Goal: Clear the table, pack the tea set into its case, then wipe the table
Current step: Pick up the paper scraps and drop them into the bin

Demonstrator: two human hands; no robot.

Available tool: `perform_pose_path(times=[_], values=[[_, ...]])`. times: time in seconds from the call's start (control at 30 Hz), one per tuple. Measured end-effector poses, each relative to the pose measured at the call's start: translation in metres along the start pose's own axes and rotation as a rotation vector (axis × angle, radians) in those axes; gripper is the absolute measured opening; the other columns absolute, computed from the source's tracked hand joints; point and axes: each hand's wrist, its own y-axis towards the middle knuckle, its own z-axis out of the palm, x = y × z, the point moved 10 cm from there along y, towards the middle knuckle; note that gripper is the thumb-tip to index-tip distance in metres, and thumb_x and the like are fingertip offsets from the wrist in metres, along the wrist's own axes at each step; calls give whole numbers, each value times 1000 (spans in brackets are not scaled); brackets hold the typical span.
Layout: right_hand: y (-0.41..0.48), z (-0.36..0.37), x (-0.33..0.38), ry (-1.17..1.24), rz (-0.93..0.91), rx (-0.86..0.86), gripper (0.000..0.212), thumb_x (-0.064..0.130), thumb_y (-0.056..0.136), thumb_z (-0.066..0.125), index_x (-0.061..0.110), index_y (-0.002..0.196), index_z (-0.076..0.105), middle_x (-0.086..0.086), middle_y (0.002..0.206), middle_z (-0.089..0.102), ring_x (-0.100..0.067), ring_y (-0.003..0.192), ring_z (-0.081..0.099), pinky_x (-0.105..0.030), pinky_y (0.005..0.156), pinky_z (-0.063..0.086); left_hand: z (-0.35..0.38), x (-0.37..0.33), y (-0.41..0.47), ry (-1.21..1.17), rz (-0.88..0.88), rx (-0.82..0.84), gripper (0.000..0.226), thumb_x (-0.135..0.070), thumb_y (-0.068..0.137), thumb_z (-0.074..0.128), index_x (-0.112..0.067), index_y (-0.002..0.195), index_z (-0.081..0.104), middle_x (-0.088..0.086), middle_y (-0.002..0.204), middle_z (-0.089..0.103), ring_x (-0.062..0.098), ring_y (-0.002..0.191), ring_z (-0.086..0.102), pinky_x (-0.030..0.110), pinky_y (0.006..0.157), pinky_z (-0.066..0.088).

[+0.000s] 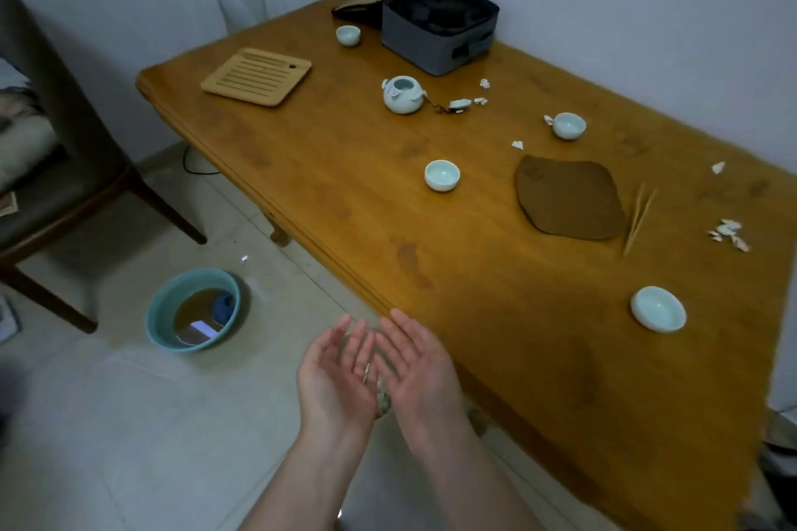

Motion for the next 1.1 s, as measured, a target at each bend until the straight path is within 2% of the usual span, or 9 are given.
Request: perform_pose_path(times=[0.1, 0.17, 0.33, 0.47, 0.57, 0.73, 0.87, 1.0, 1.1], values=[[-29, -24, 35, 59, 13, 6, 38, 38, 104, 34, 15, 116, 62, -6, 122, 65, -21, 117, 58, -40, 109, 40, 24, 23, -34, -5, 27, 23, 25, -24, 93, 48, -14, 111, 63, 12, 122, 64, 25, 114, 58, 38, 110, 36], [-43, -40, 60, 60, -2, 4, 43, 42, 104, 33, 15, 119, 63, -7, 121, 67, -22, 116, 59, -42, 106, 42, 43, 40, -51, -16, 31, 61, 25, -24, 94, 46, -15, 110, 63, 11, 122, 64, 24, 114, 58, 37, 111, 35], [-70, -80, 108, 117, -24, -6, 42, 41, 103, 35, 15, 121, 62, -7, 118, 68, -24, 116, 59, -45, 102, 43, 77, 85, -78, 32, 26, 100, 26, -25, 97, 41, -17, 110, 62, 8, 123, 63, 23, 115, 57, 38, 110, 34], [-79, -115, 145, 176, -57, -44, 45, 44, 103, 32, 15, 122, 61, -9, 116, 70, -26, 116, 59, -47, 105, 42, 101, 118, -85, 71, -26, 125, 25, -27, 97, 43, -18, 110, 63, 9, 122, 64, 25, 113, 58, 41, 103, 39], [-80, -143, 178, 212, -100, -70, 45, 43, 103, 32, 15, 124, 60, -9, 117, 70, -26, 115, 60, -49, 105, 42, 124, 143, -88, 126, -59, 126, 27, -27, 97, 44, -17, 114, 63, 9, 118, 66, 27, 113, 58, 44, 107, 38], [-68, -178, 220, 281, -123, -83, 38, 37, 103, 38, 13, 121, 61, -14, 123, 65, -29, 115, 59, -50, 97, 47, 162, 173, -83, 178, -61, 142, 25, -24, 98, 42, -17, 111, 63, 8, 113, 66, 24, 109, 59, 42, 104, 40], [-50, -214, 253, 304, -121, -107, 32, 30, 103, 38, 13, 119, 60, -13, 129, 58, -30, 114, 58, -46, 87, 50, 183, 192, -71, 257, 27, 99, 26, -23, 102, 38, -16, 108, 62, 7, 107, 66, 23, 102, 61, 40, 96, 44], [-29, -261, 299, 94, -204, -163, 30, 26, 104, 40, 15, 125, 58, -9, 127, 57, -27, 110, 61, -41, 85, 54, 199, 217, -52, 300, 129, 18, 22, -20, 101, 41, -16, 103, 62, 5, 94, 65, 18, 81, 61, 31, 75, 47], [-13, -296, 337, -164, -241, -217, 20, 25, 99, 52, 24, 117, 62, 0, 120, 61, -22, 106, 64, -37, 80, 57, 211, 238, -48, 240, 192, -50, 20, -21, 100, 43, -17, 105, 62, 4, 90, 64, 18, 78, 60, 30, 73, 47]])
